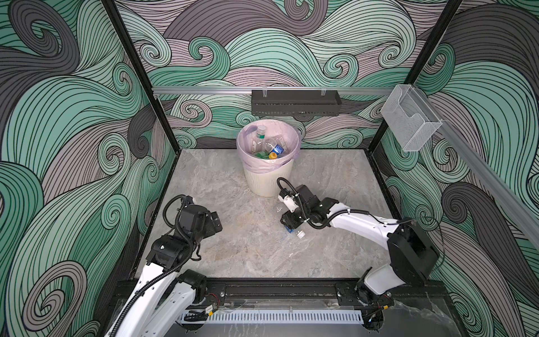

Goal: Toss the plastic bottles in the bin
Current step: 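Lower the right gripper onto the blue-labelled water bottle and close it, then lift the blue-labelled bottle with the right gripper over the bin, then open the right gripper to drop the bottle into the bin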

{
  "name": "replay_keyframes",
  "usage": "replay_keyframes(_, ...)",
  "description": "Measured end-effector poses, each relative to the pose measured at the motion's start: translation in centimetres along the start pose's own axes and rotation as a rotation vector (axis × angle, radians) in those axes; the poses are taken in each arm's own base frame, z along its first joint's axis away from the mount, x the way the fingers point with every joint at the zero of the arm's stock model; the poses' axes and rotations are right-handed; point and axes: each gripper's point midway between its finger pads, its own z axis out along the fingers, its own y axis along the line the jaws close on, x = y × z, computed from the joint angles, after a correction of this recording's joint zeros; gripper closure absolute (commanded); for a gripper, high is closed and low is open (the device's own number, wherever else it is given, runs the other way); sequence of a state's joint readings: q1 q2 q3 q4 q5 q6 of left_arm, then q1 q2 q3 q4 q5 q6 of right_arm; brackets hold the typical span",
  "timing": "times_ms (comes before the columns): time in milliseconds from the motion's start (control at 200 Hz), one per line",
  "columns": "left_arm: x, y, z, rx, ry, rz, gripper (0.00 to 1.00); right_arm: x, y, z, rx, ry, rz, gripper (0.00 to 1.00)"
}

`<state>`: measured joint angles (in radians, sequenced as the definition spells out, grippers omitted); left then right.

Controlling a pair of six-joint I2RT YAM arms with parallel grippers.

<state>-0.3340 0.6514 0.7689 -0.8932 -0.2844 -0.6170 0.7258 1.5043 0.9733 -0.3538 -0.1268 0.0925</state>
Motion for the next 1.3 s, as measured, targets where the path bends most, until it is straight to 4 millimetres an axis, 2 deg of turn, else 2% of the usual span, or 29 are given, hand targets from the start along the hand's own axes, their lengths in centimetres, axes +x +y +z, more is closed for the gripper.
replay_keyframes(185,0.0,-0.3,0.8,-0.012,0.018,0.010,0.02,-1.8,-2.7,-5.3,0.049,-0.136,0.122,0.52)
replay_keyframes(275,-0.1,-0.6,1.2,-0.011,0.024,0.013,0.02,-2.8,-2.8,-7.9,0.058,-0.187,0.129,0.52)
replay_keyframes(365,-0.3,-1.0,1.6,-0.008,0.027,0.014,0.01,-5.4,-2.1,-10.9,0.052,-0.247,0.112,0.51)
replay_keyframes(475,-0.5,-1.4,2.0,0.001,0.028,0.013,0.02,-11.8,-1.3,-15.7,0.044,-0.384,0.067,0.52)
replay_keyframes(571,-0.9,-1.9,2.2,0.016,0.014,0.007,0.01,-19.6,-1.2,-20.1,0.040,-0.548,0.030,0.52)
replay_keyframes(586,-1.0,-2.0,2.3,0.019,0.012,0.007,0.02,-20.8,-1.3,-20.9,0.040,-0.574,0.027,0.48)
replay_keyframes(651,-1.2,-2.3,2.5,0.028,0.008,0.004,0.01,-26.5,-2.1,-23.2,0.045,-0.684,0.016,0.19)
replay_keyframes(676,-1.3,-2.5,2.6,0.033,0.007,0.003,0.02,-28.9,-2.7,-23.8,0.048,-0.727,0.012,0.12)
replay_keyframes(741,-1.3,-2.8,2.8,0.038,0.012,0.004,0.01,-34.3,-4.1,-25.3,0.073,-0.841,-0.014,0.06)
replay_keyframes(761,-1.3,-2.8,2.8,0.041,0.013,0.004,0.01,-35.3,-4.4,-25.4,0.079,-0.860,-0.016,0.01)
replay_keyframes(816,-1.3,-3.0,2.9,0.044,0.016,0.007,0.01,-37.2,-5.6,-24.8,0.097,-0.882,-0.019,0.01)
replay_keyframes(871,-1.7,-3.0,2.6,0.047,0.009,0.014,0.01,-37.5,-6.4,-23.2,0.108,-0.856,-0.018,0.01)
replay_keyframes(946,-2.6,-3.1,2.1,0.050,-0.017,0.014,0.01,-36.4,-6.9,-20.3,0.110,-0.769,-0.015,0.01)
replay_keyframes(1011,-3.4,-3.1,1.8,0.046,-0.043,0.013,0.01,-34.9,-6.5,-18.3,0.104,-0.697,-0.022,0.01)
replay_keyframes(1091,-4.0,-2.9,1.8,0.031,-0.065,0.014,0.01,-31.7,-5.7,-16.8,0.092,-0.615,-0.023,0.01)
replay_keyframes(1191,-4.6,-2.5,2.4,-0.007,-0.085,0.020,0.01,-28.5,-4.7,-18.2,0.084,-0.607,-0.028,0.01)
replay_keyframes(1296,-5.7,-2.0,3.2,-0.065,-0.125,0.035,0.01,-26.6,-4.3,-22.7,0.105,-0.685,-0.032,0.01)
